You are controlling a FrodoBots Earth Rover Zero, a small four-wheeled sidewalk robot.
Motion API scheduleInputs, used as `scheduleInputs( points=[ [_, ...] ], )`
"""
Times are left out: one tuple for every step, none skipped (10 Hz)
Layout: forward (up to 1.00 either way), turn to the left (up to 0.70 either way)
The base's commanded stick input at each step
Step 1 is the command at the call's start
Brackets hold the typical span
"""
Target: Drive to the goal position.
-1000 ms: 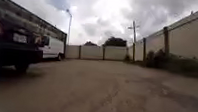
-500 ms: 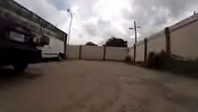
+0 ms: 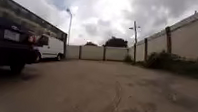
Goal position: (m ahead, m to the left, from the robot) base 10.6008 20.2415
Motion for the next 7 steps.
scheduleInputs(
  points=[
    [0.30, 0.00],
    [0.30, 0.00],
    [0.30, 0.00],
    [0.30, 0.00],
    [0.30, 0.00],
    [0.30, 0.00],
    [0.30, 0.00]
  ],
)
